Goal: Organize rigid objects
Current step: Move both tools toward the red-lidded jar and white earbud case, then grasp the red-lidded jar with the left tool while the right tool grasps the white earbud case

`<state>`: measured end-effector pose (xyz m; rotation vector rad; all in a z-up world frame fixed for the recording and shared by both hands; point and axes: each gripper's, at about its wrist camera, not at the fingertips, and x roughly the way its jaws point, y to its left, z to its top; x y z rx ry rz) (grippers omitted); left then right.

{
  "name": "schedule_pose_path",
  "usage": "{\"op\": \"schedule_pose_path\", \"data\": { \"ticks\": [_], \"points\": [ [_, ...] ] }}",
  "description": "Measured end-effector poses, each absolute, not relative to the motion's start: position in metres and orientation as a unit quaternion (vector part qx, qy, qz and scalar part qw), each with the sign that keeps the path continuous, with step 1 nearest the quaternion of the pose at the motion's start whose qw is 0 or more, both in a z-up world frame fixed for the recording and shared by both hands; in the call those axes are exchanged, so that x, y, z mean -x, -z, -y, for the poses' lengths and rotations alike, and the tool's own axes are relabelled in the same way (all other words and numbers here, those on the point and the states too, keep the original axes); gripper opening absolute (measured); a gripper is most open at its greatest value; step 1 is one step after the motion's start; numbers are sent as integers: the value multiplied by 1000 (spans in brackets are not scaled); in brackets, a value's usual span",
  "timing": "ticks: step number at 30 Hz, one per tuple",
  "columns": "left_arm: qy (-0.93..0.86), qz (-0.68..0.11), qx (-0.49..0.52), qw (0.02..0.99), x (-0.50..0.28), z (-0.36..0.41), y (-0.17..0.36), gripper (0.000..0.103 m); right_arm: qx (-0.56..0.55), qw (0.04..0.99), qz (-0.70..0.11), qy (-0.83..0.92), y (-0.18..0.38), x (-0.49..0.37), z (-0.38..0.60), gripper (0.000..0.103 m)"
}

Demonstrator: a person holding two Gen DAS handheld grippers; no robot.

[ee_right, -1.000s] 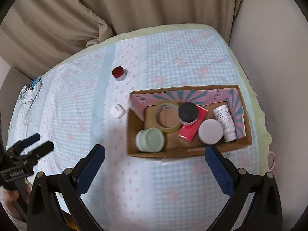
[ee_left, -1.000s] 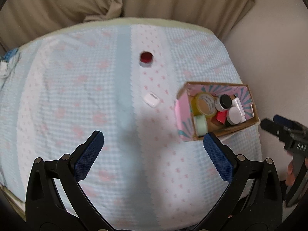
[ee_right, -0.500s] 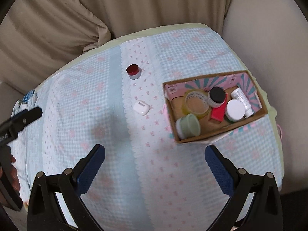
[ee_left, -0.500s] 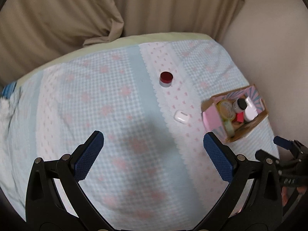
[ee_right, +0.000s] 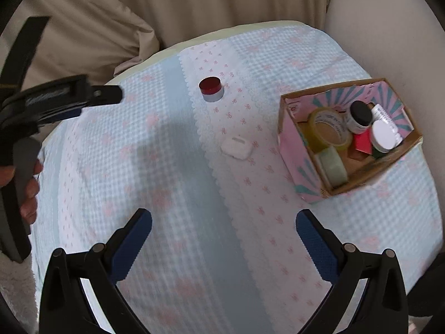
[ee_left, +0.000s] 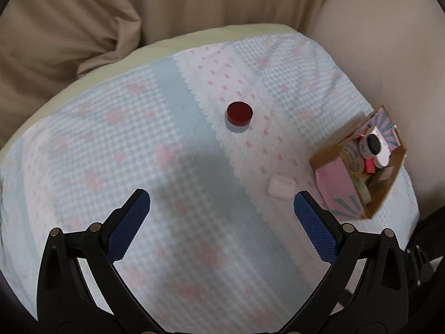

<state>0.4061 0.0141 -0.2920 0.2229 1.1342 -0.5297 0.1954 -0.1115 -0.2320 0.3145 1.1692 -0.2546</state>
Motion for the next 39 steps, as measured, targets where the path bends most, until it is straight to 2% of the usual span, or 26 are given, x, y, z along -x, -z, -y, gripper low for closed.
{"op": "schedule_pose_path", "data": {
  "ticks": [7,9,12,15,21,22,23,24,25,30,32,36,39],
  "points": [
    [294,-522,-147,787,-465,38,366,102,-183,818,-510,193,296,-240,115,103],
    [313,-519,-160,779,-480,55,387,100,-184,815,-503,220,317,-252,119,96],
    [334,-512,-178,771,-499,77,412,99,-192,807,-498,253,348,-268,129,95],
    [341,-505,-189,770,-516,94,430,95,-197,803,-493,272,372,-281,135,95],
    [351,-501,-195,767,-534,113,458,94,-194,797,-491,292,396,-304,134,95],
    [354,-500,-197,766,-536,115,461,94,-193,797,-491,293,399,-307,134,93],
    [357,-499,-197,765,-536,116,463,93,-192,797,-492,294,400,-310,134,85],
    [359,-499,-197,764,-536,118,465,90,-192,794,-495,295,403,-313,135,79],
    [361,-500,-199,761,-537,120,467,82,-194,790,-500,296,406,-315,137,77],
    [362,-511,-207,752,-542,126,478,68,-204,779,-506,310,413,-319,146,73],
    [362,-510,-203,754,-544,127,479,67,-196,777,-509,314,413,-322,149,67],
    [365,-513,-187,754,-549,130,477,51,-190,779,-508,314,415,-324,153,57],
    [363,-509,-195,755,-547,132,477,51,-185,780,-511,310,415,-323,155,57]
  ]
}}
